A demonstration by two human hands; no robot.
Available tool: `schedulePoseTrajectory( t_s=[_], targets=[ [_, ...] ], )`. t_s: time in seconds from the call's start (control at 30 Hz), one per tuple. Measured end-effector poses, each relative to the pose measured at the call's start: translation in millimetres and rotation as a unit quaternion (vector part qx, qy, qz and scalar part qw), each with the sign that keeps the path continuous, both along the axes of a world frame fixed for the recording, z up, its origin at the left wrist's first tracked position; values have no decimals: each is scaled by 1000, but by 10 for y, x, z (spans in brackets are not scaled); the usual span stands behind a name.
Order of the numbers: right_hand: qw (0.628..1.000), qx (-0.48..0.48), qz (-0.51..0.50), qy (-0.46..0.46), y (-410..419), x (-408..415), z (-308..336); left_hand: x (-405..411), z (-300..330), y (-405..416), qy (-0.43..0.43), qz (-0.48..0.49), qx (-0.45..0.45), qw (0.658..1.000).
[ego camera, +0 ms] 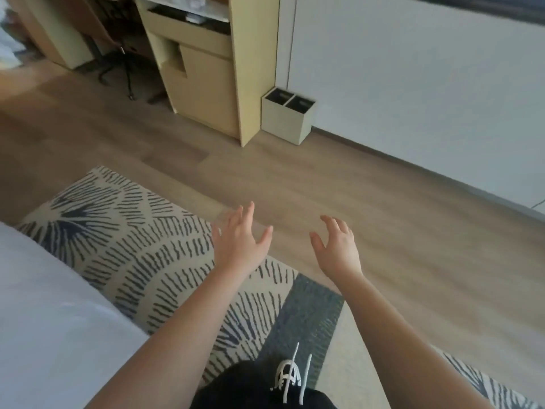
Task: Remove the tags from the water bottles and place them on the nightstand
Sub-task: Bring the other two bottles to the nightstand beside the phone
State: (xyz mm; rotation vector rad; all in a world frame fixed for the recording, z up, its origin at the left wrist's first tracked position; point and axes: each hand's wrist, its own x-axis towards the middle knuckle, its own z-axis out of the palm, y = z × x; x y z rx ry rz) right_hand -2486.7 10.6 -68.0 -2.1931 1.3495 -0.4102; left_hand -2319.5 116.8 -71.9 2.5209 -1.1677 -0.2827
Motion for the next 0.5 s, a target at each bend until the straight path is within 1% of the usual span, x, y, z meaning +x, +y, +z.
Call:
schedulePoseTrajectory(
  t_s=[0.17, 0.27, 0.37, 0.5],
  targets=[
    [998, 19, 55, -7, -647, 850, -42, 692, -74, -412, 4, 60, 26, 998],
    [996, 23, 82, -11, -977, 1461, -115, 1187, -142, -609, 8, 86, 27, 996],
    [993, 28, 109, -23, -1285, 2268, -219, 1884, -202, -848, 15, 117, 25, 993],
    [987, 39, 149, -37, -1587, 3588, -253, 3021, -139, -1211, 17, 151, 12, 988]
  ],
)
